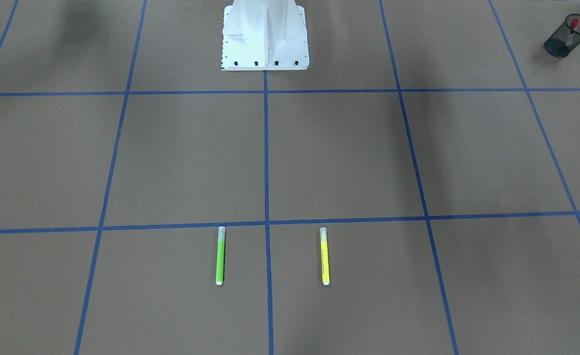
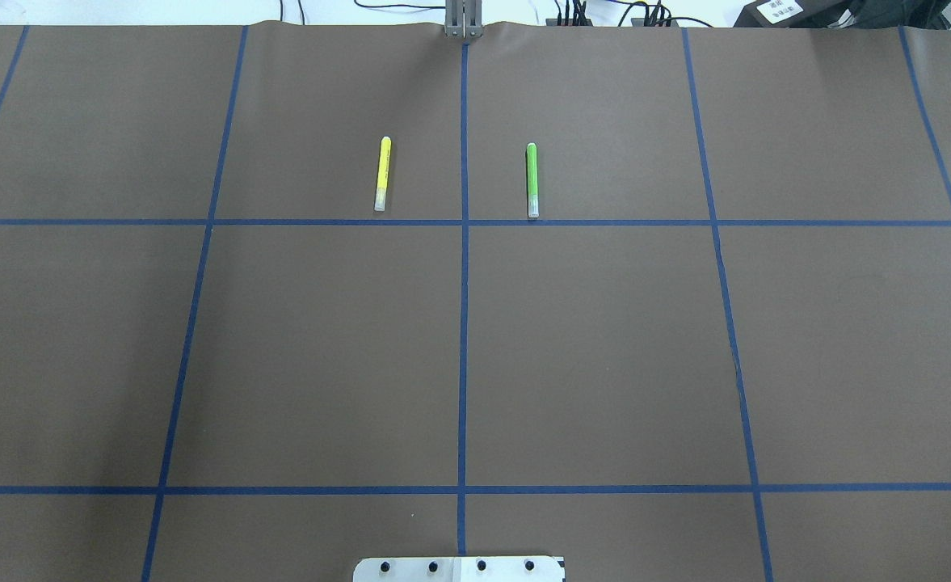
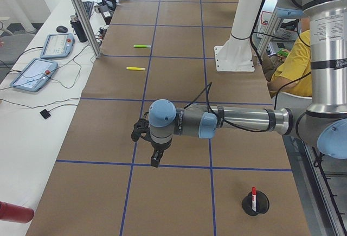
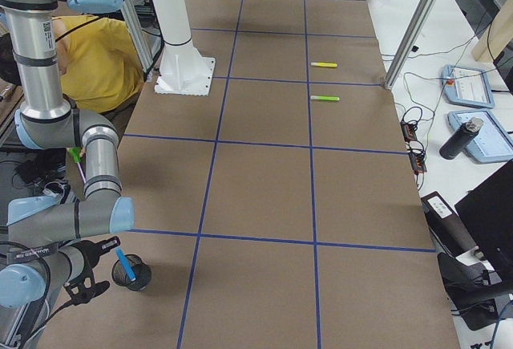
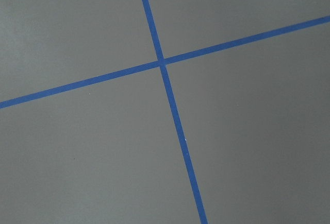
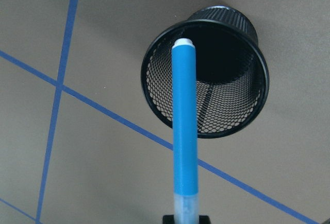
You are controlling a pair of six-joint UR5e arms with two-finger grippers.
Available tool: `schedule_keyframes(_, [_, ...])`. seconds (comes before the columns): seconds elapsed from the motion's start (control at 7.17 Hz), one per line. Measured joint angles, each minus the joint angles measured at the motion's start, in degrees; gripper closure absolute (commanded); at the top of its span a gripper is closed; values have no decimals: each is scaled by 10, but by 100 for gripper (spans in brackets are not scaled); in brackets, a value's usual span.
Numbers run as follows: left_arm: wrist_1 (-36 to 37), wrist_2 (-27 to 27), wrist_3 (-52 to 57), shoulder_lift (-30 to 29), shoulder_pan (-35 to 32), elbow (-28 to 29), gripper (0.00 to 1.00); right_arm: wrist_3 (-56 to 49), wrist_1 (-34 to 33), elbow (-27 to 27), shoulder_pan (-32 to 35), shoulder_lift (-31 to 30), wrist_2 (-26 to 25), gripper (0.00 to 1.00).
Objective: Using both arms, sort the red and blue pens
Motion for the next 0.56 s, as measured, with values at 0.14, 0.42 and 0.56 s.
schedule_keyframes(0.14, [-5, 0, 0, 4, 0, 0, 0, -7, 3, -1, 2, 0, -1, 0])
schedule_keyframes(0.42, [-7, 0, 0, 6, 0, -1, 0, -39, 5, -2, 4, -1, -3, 0])
schedule_keyframes(0.56, [-7, 0, 0, 6, 0, 0, 0, -47, 8, 1, 3, 0, -3, 0])
